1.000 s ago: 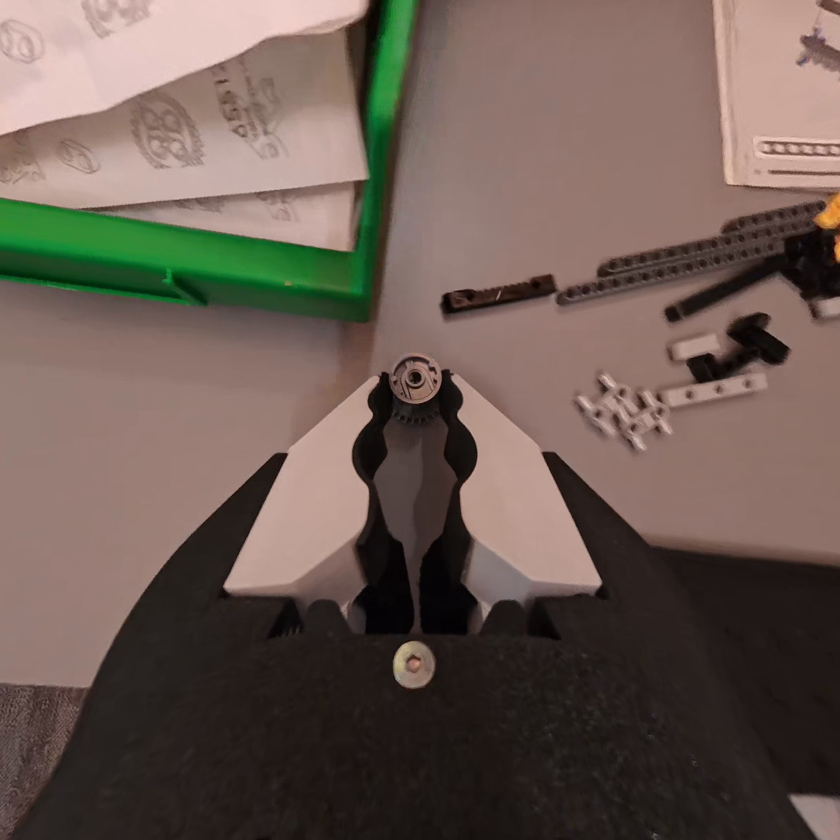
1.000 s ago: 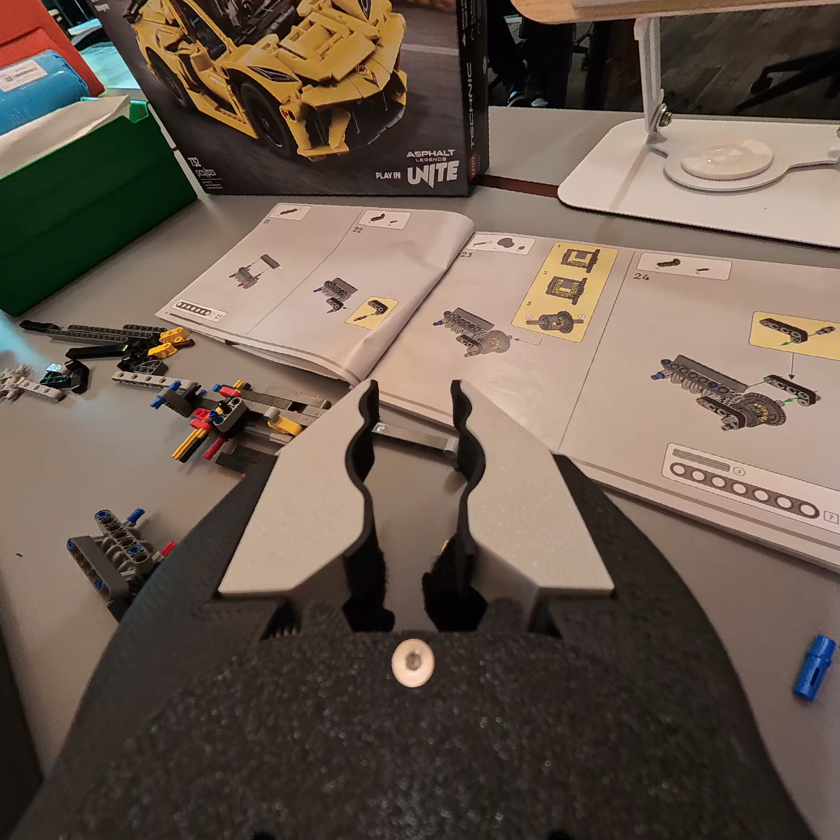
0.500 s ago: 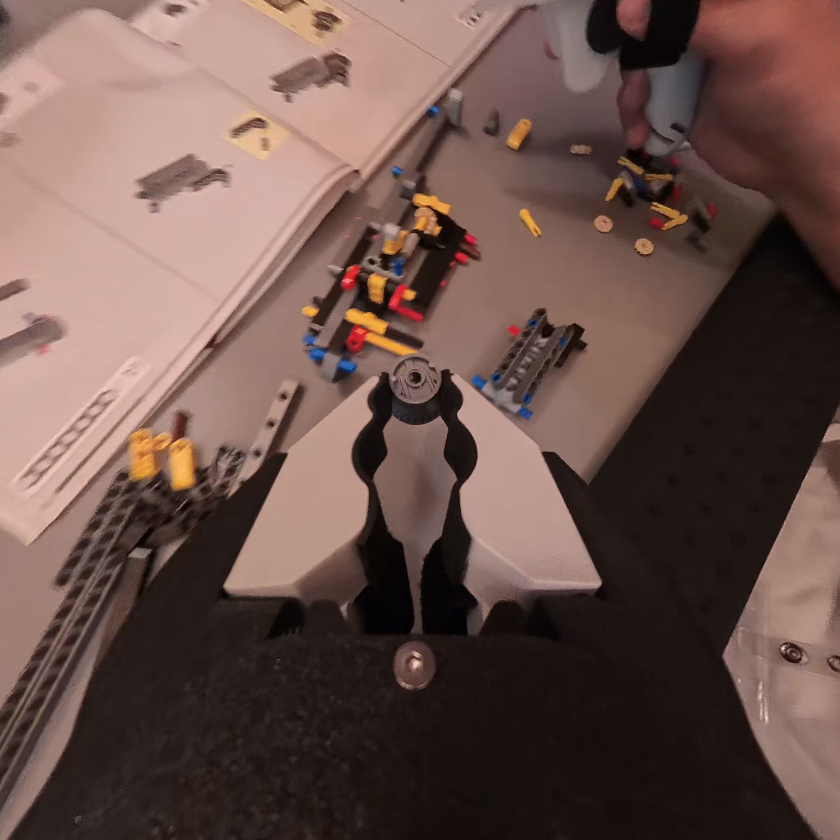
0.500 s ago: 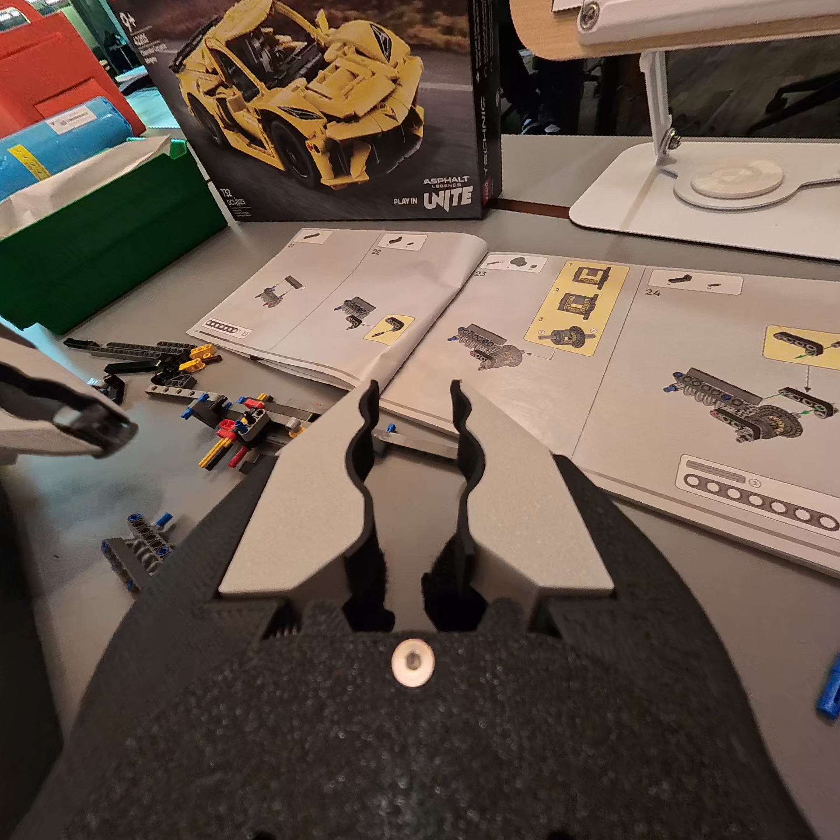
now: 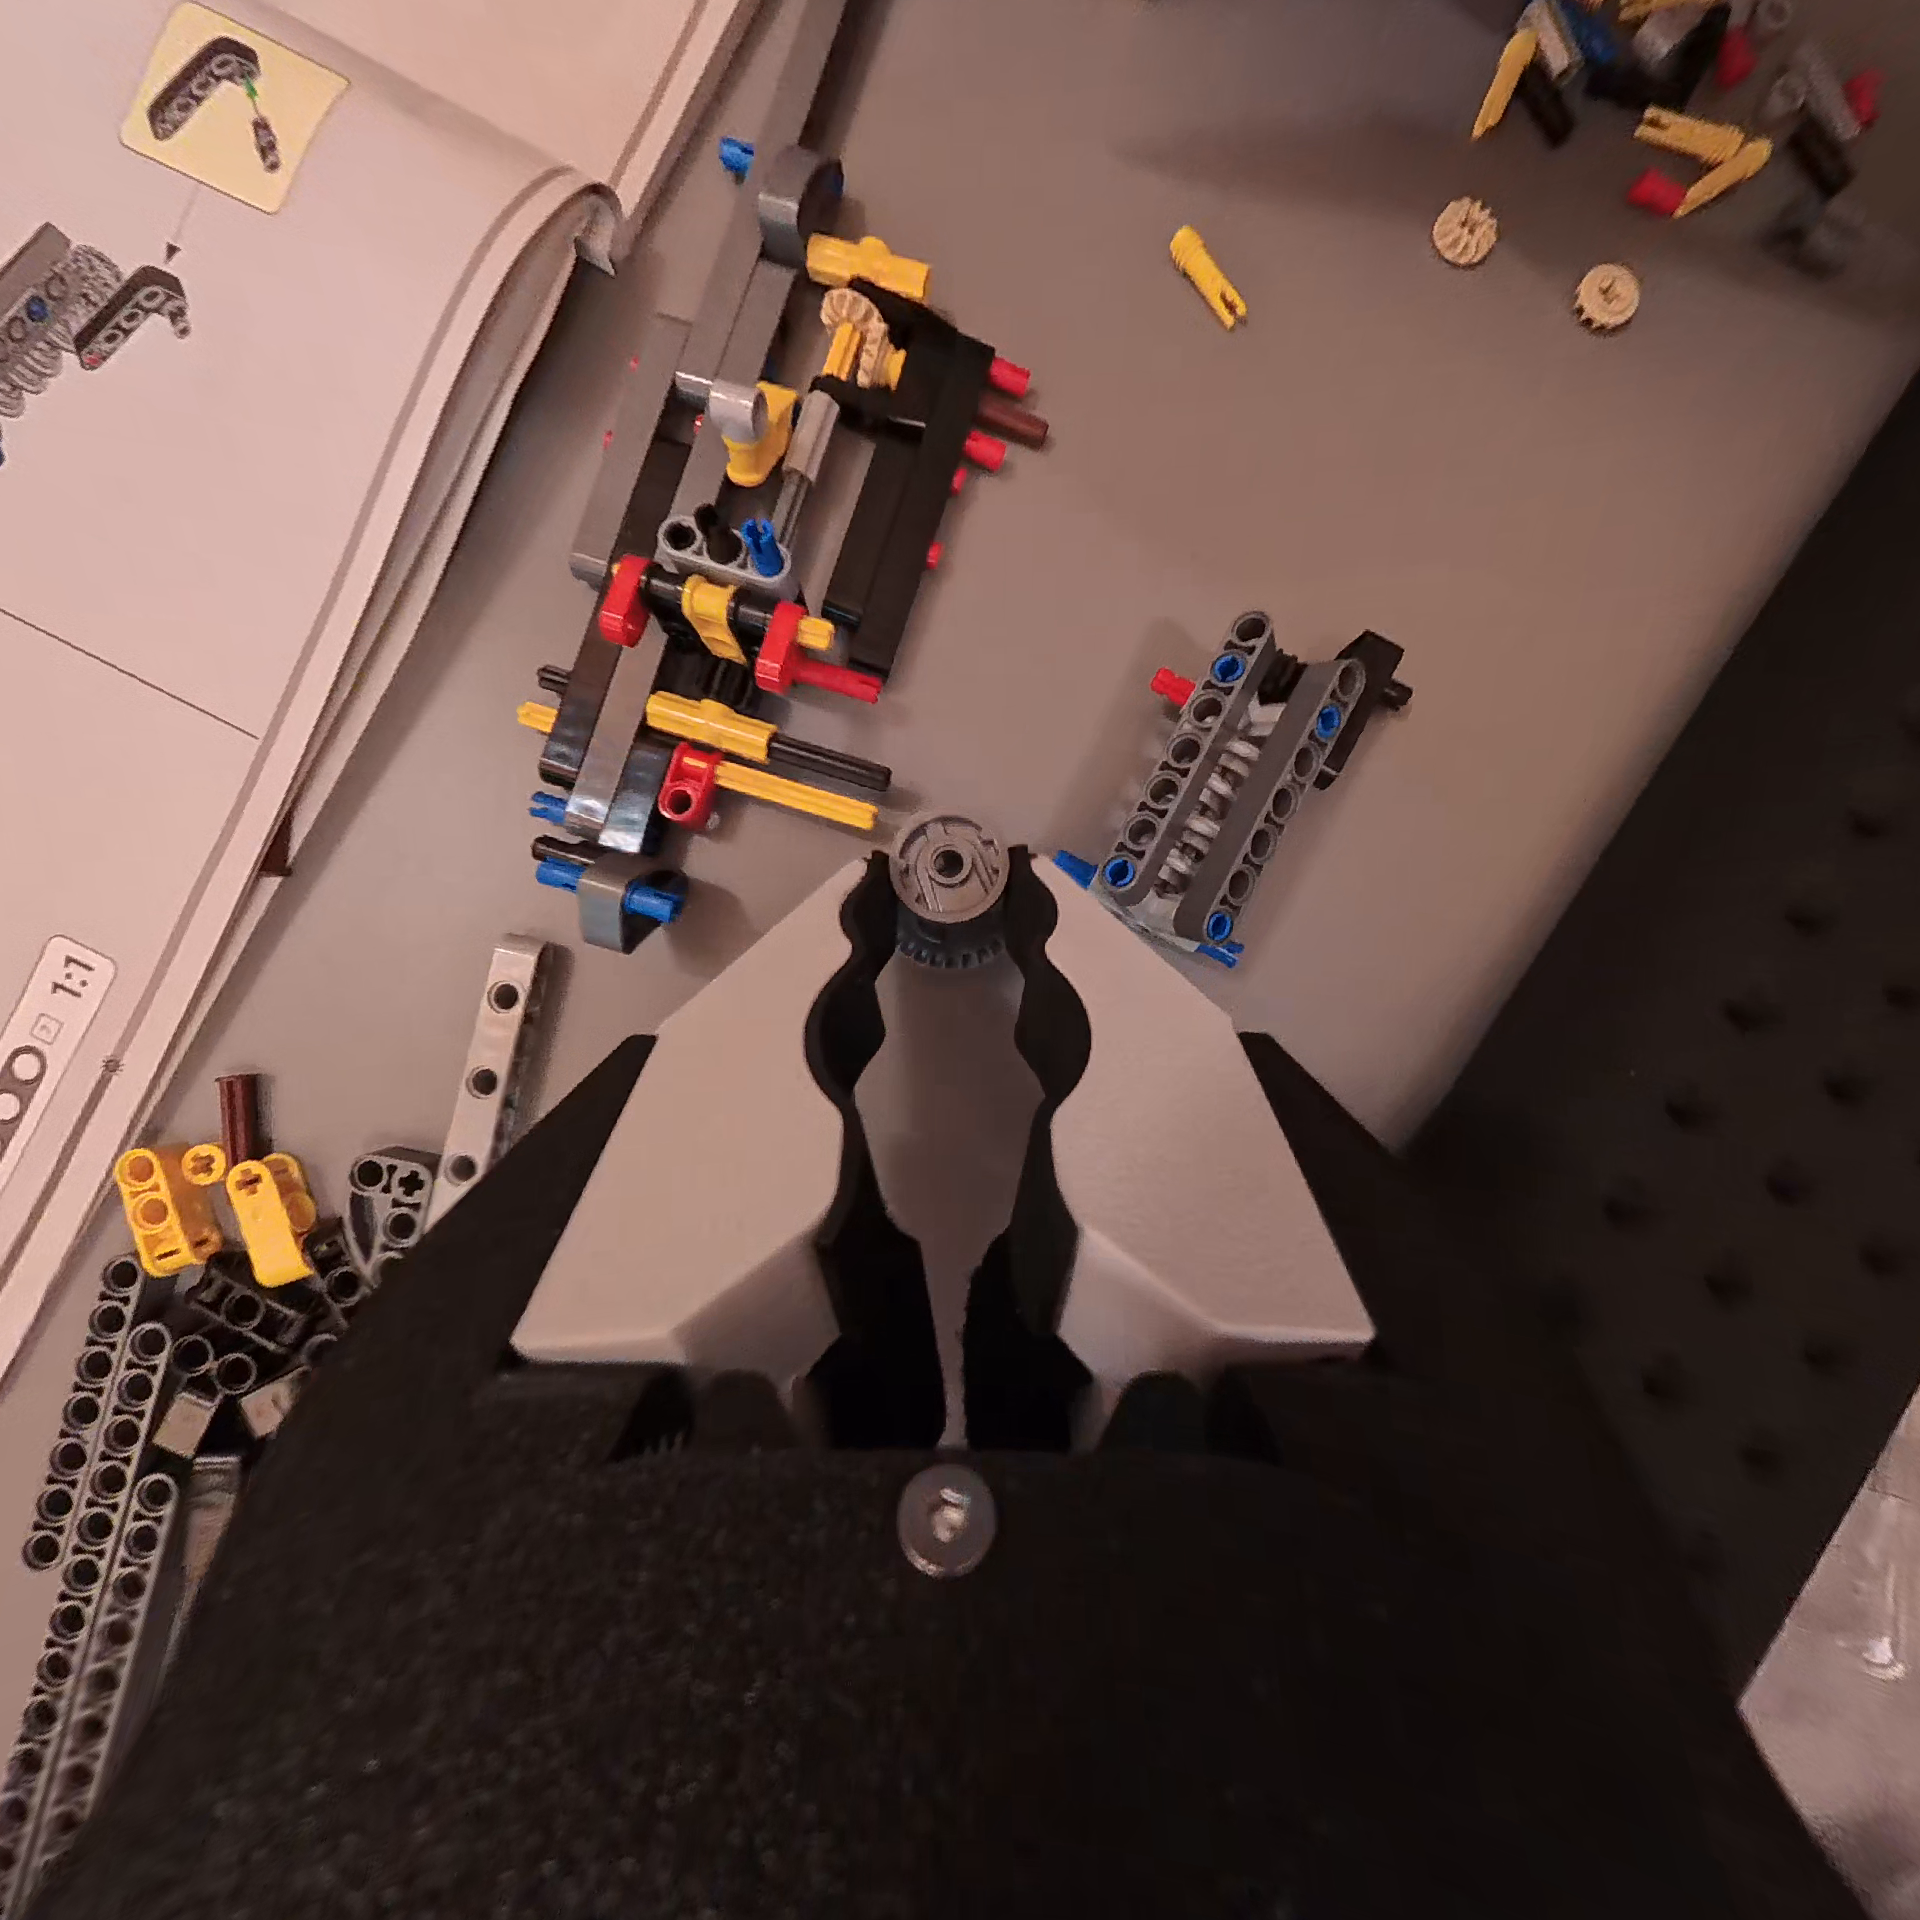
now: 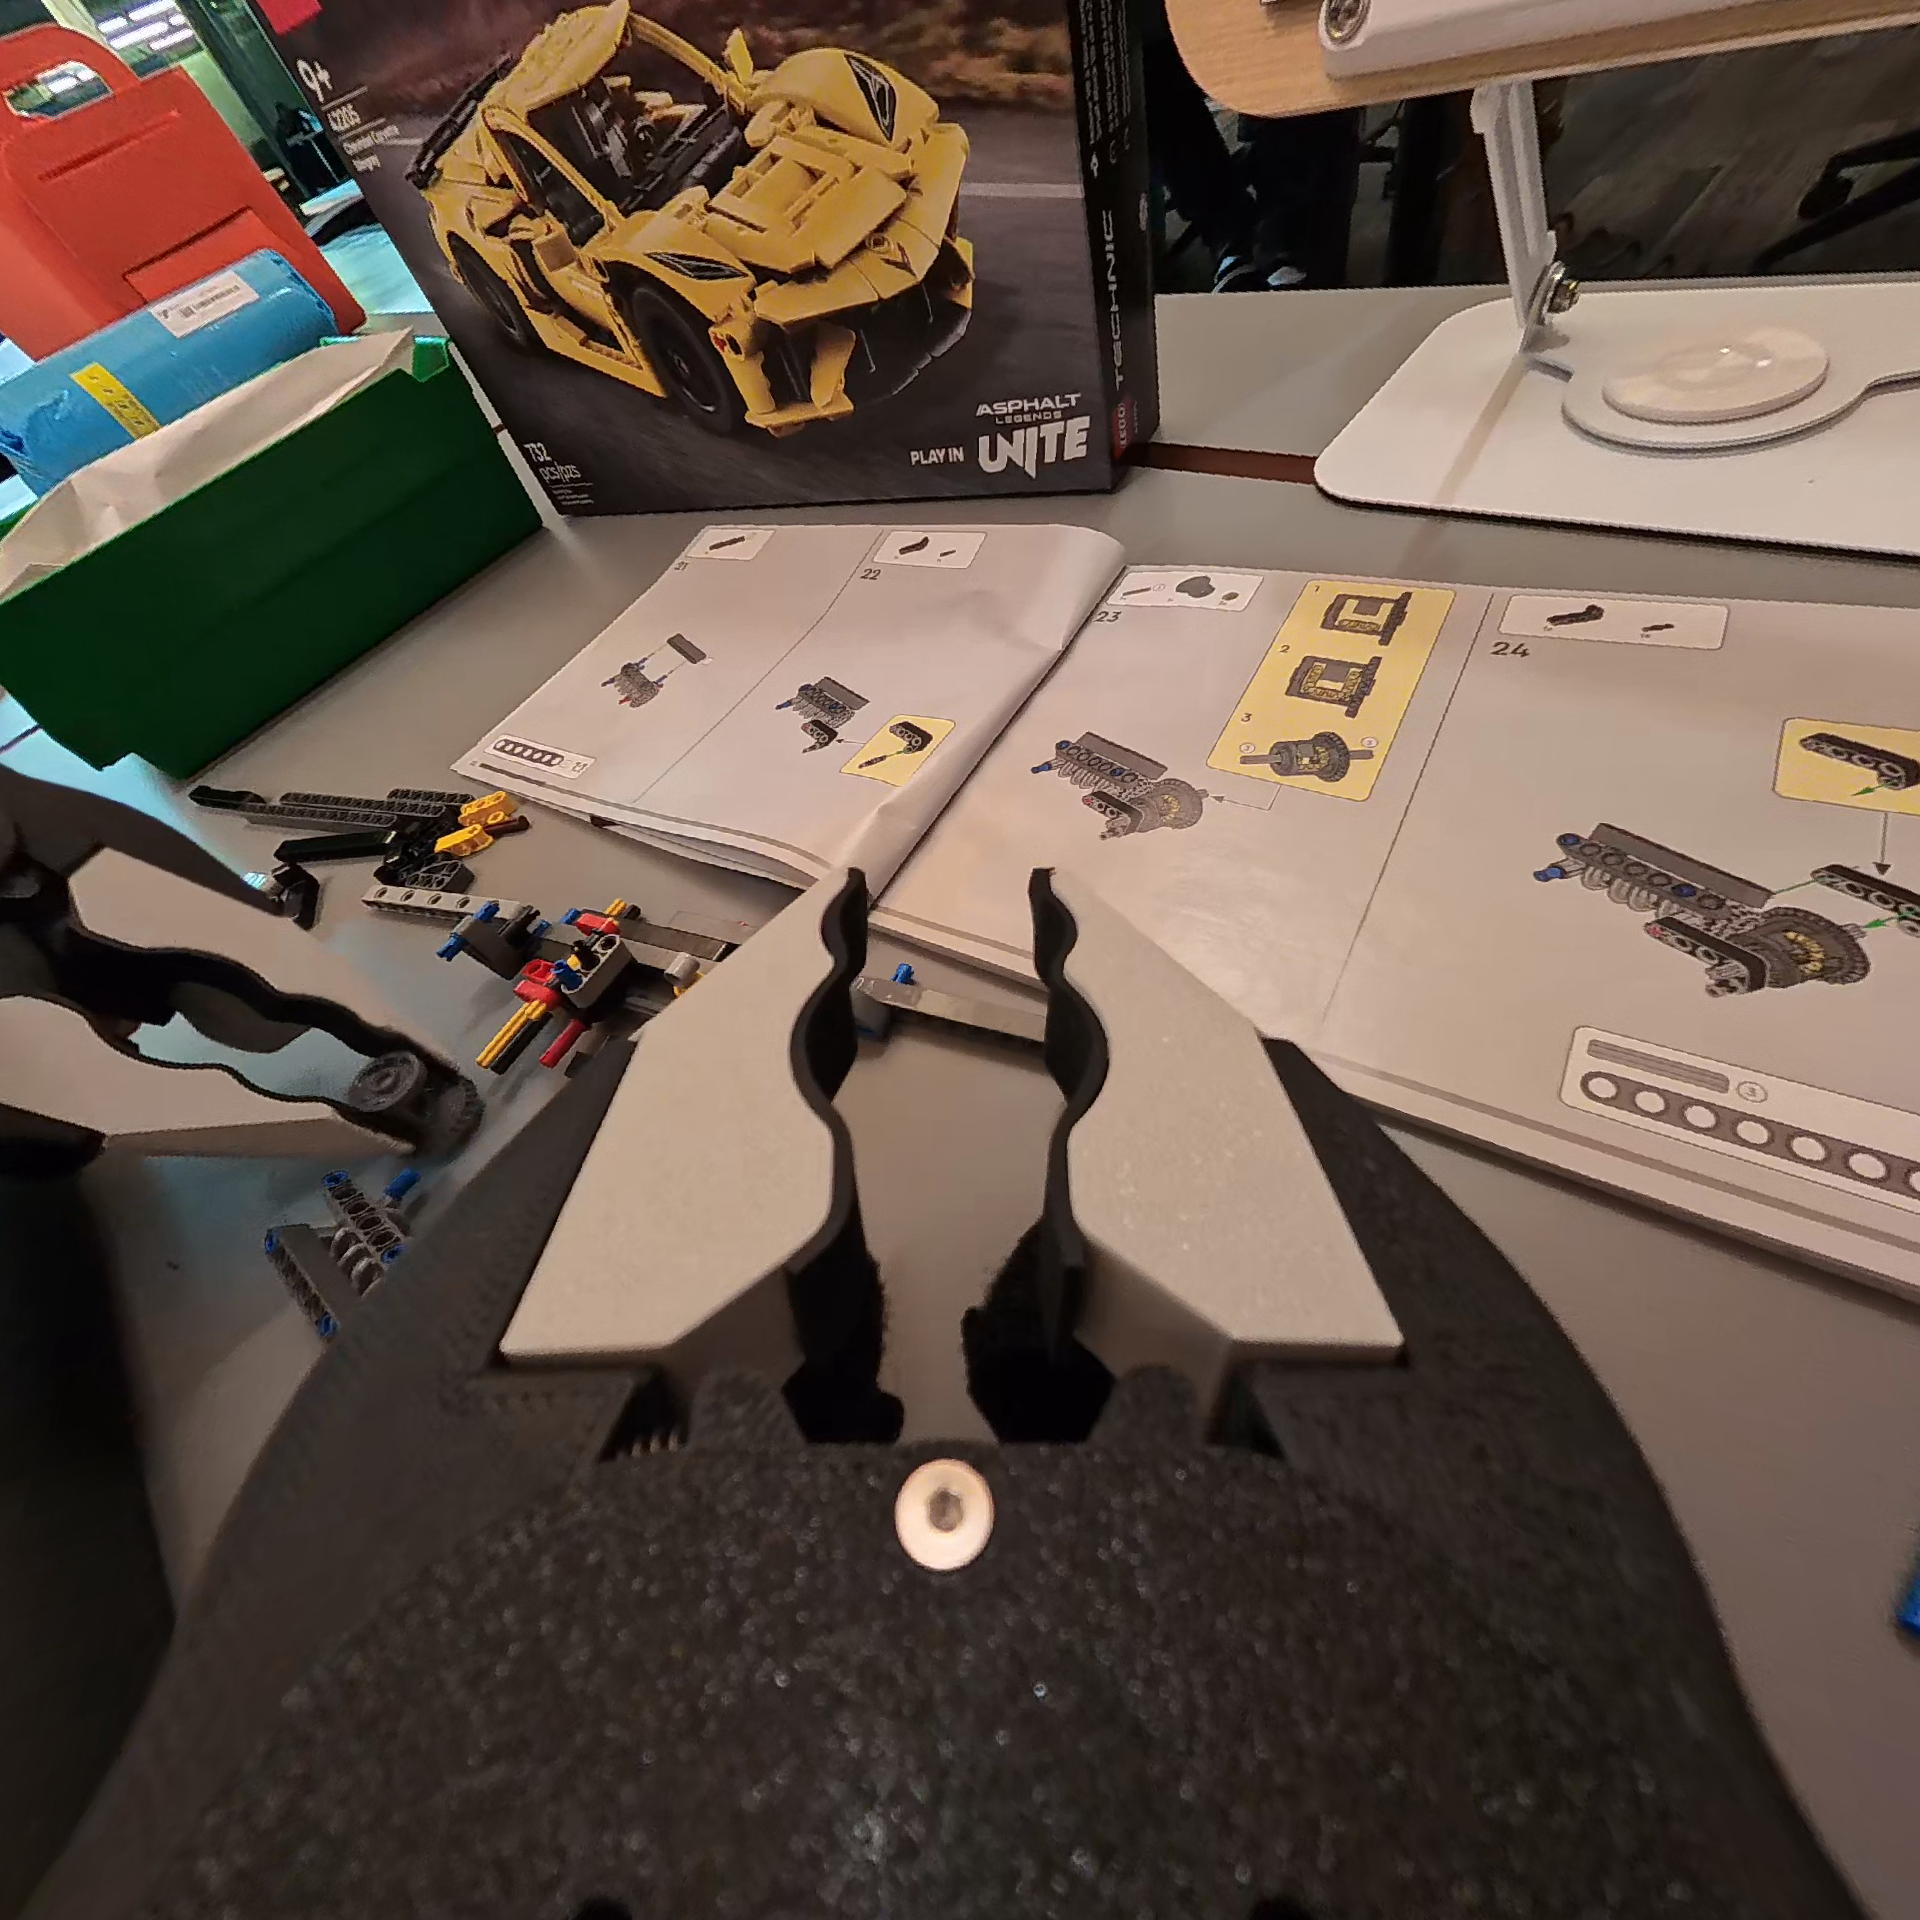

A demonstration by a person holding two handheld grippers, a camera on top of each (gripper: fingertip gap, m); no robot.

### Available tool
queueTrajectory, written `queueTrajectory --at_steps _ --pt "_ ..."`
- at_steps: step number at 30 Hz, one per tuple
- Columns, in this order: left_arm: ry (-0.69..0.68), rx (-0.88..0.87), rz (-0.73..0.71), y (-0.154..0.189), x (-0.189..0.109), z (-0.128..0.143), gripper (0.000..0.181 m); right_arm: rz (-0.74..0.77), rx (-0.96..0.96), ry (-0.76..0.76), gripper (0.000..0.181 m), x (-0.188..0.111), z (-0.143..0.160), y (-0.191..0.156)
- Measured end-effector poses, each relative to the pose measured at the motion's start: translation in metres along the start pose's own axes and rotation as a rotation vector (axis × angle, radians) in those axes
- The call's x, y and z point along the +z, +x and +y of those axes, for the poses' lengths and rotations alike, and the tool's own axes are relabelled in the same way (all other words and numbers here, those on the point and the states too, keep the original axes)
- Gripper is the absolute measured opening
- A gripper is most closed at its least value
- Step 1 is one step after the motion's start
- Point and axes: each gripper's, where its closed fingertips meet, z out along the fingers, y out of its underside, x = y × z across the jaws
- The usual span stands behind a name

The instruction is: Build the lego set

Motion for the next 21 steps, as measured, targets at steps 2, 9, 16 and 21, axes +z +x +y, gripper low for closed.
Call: queueTrajectory --at_steps 2,9,16,21 --pt "-0.002 -0.002 0.021 0.004 0.003 0.003 0.019 -0.003 0.002 -0.002 0.031 0.000 0.000 0.000" --pt "0.078 0.002 -0.001 0.006 -0.010 0.005 0.039 -0.010 0.006 -0.006 0.031 0.001 0.001 -0.001" --pt "0.282 -0.182 -0.075 -0.034 -0.097 0.047 0.062 -0.016 0.006 -0.014 0.031 0.003 0.003 -0.003" --pt "0.352 -0.222 -0.185 -0.066 -0.142 0.079 0.064 -0.004 -0.002 -0.016 0.031 0.003 0.002 0.000"
